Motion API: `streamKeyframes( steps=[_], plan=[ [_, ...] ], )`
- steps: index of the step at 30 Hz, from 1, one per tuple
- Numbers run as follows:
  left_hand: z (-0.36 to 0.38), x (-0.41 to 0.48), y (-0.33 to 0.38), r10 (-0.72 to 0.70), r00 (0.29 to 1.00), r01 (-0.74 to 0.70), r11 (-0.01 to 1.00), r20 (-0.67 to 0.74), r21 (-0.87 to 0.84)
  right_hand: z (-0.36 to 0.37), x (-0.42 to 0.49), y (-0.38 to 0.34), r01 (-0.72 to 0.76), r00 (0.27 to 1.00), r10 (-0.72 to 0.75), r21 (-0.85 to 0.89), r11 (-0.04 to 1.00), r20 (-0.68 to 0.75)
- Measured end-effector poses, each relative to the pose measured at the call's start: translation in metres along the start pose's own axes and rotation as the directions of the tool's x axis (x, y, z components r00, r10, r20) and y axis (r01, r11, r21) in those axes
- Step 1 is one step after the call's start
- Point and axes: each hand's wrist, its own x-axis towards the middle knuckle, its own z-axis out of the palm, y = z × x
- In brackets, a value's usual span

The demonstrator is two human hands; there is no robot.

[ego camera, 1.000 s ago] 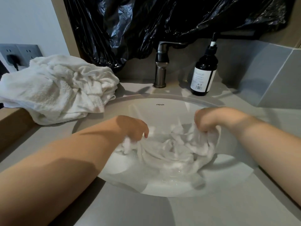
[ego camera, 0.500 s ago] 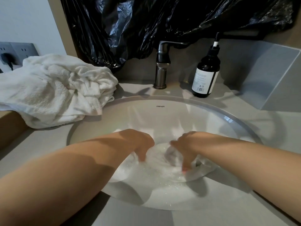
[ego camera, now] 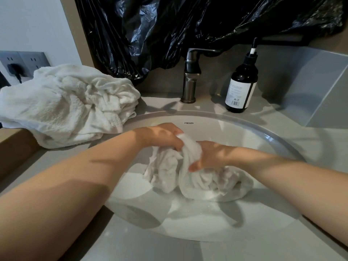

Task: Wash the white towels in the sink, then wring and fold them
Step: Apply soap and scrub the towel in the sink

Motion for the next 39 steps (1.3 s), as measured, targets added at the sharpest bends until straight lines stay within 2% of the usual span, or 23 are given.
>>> streamKeyframes(
  steps=[3,6,8,11,14,16,19,22,24,26,28,30,32,34,36,38,39],
  plan=[
    [-0.004,-0.002,-0.005,0.023,1.000,-0.024,0.998,-0.020,-0.057,-0.017,0.000,-0.001,-0.065,0.984,0.085,0.127,0.990,-0.158],
    [-0.007,-0.004,-0.006,0.083,0.996,-0.086,0.992,-0.033,-0.096,-0.039,-0.008,0.005,-0.026,0.937,0.140,0.336,0.941,-0.321],
    [-0.006,-0.001,-0.005,0.114,0.993,-0.115,0.987,-0.013,-0.110,-0.045,-0.015,0.004,0.094,0.929,0.122,0.542,0.835,-0.350],
    [-0.002,0.001,-0.003,0.125,0.991,-0.116,0.979,0.045,-0.170,-0.048,-0.024,-0.004,0.225,0.937,0.051,0.711,0.666,-0.344],
    [-0.002,0.000,-0.003,0.151,0.984,-0.118,0.952,0.096,-0.282,-0.053,-0.029,-0.017,0.267,0.934,0.050,0.782,0.564,-0.355],
    [-0.006,-0.003,-0.004,0.166,0.980,-0.105,0.899,0.108,-0.426,-0.058,-0.033,-0.024,0.316,0.921,0.046,0.812,0.491,-0.387],
    [-0.014,-0.004,-0.004,0.289,0.951,-0.134,0.711,0.114,-0.691,-0.069,-0.040,-0.037,0.396,0.902,0.009,0.837,0.377,-0.431],
    [-0.022,-0.004,-0.006,0.372,0.928,-0.209,0.541,0.009,-0.814,-0.081,-0.048,-0.051,0.464,0.883,-0.052,0.849,0.252,-0.467],
    [-0.025,-0.007,-0.010,0.356,0.934,-0.230,0.535,-0.030,-0.813,-0.084,-0.052,-0.056,0.489,0.872,-0.089,0.847,0.206,-0.482],
    [-0.027,-0.009,-0.016,0.329,0.944,-0.177,0.573,0.027,-0.800,-0.086,-0.055,-0.057,0.494,0.869,-0.108,0.853,0.165,-0.483],
    [-0.027,-0.010,-0.021,0.322,0.940,-0.136,0.655,0.112,-0.743,-0.087,-0.055,-0.057,0.488,0.872,-0.096,0.847,0.212,-0.479],
    [-0.023,-0.009,-0.025,0.227,0.959,-0.076,0.778,0.167,-0.623,-0.084,-0.048,-0.049,0.433,0.883,-0.006,0.810,0.395,-0.469],
    [-0.016,-0.007,-0.028,0.052,0.982,0.033,0.902,0.183,-0.431,-0.076,-0.039,-0.037,0.317,0.905,0.047,0.743,0.590,-0.424],
    [-0.011,-0.003,-0.032,-0.093,0.973,0.128,0.979,0.210,-0.161,-0.065,-0.031,-0.021,0.146,0.958,0.071,0.688,0.711,-0.277],
    [-0.005,-0.001,-0.032,-0.190,0.956,0.162,0.977,0.224,0.139,-0.055,-0.026,-0.003,-0.034,0.991,0.100,0.546,0.837,-0.093],
    [0.000,0.001,-0.024,-0.234,0.958,0.148,0.900,0.167,0.410,-0.043,-0.020,0.010,-0.098,0.995,0.097,0.281,0.955,0.018],
    [0.005,0.003,-0.020,-0.218,0.967,0.129,0.866,0.132,0.483,-0.038,-0.016,0.014,-0.102,0.995,0.100,0.146,0.984,0.026]
  ],
)
